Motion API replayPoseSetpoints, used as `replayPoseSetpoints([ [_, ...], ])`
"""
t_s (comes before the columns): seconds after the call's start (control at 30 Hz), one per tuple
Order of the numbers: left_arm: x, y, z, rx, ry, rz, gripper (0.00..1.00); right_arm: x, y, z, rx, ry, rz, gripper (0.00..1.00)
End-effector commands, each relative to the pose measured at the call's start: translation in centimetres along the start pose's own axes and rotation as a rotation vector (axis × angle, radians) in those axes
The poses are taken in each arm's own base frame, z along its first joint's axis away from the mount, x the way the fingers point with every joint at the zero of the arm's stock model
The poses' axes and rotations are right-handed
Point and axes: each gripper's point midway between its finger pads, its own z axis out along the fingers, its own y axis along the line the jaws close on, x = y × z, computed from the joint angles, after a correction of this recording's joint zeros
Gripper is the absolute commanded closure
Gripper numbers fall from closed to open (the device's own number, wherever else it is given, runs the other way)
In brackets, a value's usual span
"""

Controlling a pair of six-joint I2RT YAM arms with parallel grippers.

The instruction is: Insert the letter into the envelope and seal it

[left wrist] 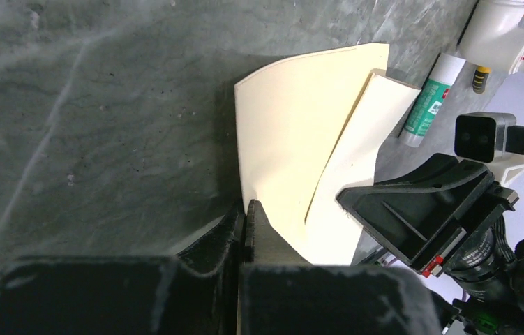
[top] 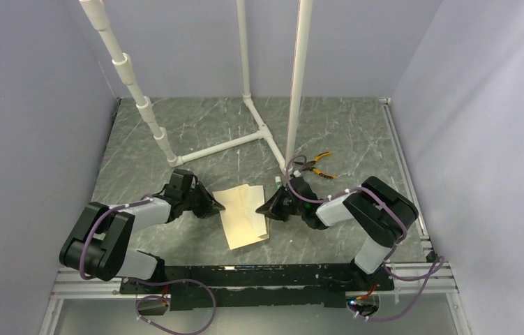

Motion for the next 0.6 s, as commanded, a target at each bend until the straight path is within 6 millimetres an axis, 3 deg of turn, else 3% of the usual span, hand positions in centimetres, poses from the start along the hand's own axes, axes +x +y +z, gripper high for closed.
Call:
replayPoseSetpoints([
  [0.0, -1.4, -0.1, 0.3, 0.031, -0.069, 0.062, 0.98, 0.7, 0.1, 0.1, 0.024, 0.063, -0.032, 1.00],
  [0.2, -1.6, -0.8, 0.4, 0.064, -0.068, 0.101, 0.98, 1.9, 0.8, 1.1, -0.005, 0.162, -0.061, 1.00],
  [0.47, -1.4, -0.7, 0.6, 0.066, -0.061, 0.106, 0.96, 1.8, 0.6, 1.6, 0.010, 0.156, -0.052, 1.00],
  [0.57, -1.5, 0.0, 0.7, 0.022, -0.059, 0.087, 0.74, 1.3, 0.6, 1.5, 0.011, 0.126, -0.059, 1.00],
])
